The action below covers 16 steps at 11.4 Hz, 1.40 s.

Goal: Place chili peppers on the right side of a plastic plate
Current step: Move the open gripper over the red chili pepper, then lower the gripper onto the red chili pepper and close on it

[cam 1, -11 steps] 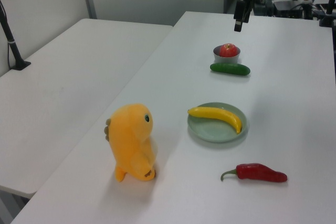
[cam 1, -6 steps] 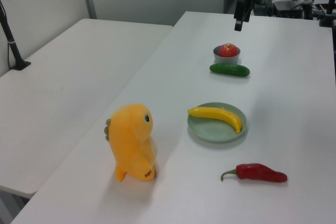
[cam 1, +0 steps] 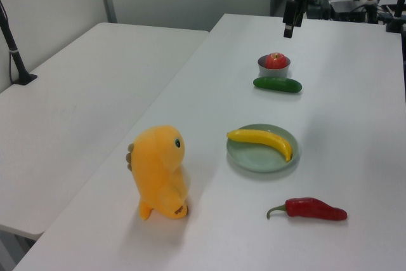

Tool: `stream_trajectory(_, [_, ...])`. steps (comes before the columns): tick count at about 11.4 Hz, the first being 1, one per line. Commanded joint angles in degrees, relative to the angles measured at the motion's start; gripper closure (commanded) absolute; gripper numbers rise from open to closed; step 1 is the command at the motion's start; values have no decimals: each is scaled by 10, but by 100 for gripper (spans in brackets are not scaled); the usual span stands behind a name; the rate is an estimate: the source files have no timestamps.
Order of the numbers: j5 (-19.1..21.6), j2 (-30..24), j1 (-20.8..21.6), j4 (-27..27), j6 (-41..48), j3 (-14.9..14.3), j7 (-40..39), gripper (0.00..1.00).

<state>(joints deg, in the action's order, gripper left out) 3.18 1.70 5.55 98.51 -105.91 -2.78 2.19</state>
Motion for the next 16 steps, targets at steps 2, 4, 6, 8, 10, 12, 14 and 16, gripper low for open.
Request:
stream_trajectory(2, [0, -18, 4, 46, -65, 8, 12, 0])
stream_trajectory(4, [2, -13, 7, 48, -90, 8, 14, 0])
stream_trajectory(6, [23, -12, 18, 53, -91, 20, 23, 0])
stream_trajectory(8, [35, -8, 32, 53, -91, 37, 33, 0])
stream_trajectory(10, [35, 1, 52, 55, -90, 71, 62, 0])
stream_trajectory(12, [35, 18, 54, 55, -91, 130, 83, 0])
stream_trajectory(14, [35, 38, 101, 55, -92, 139, 108, 0])
stream_trajectory(16, [35, 72, 133, 49, -93, 151, 127, 0])
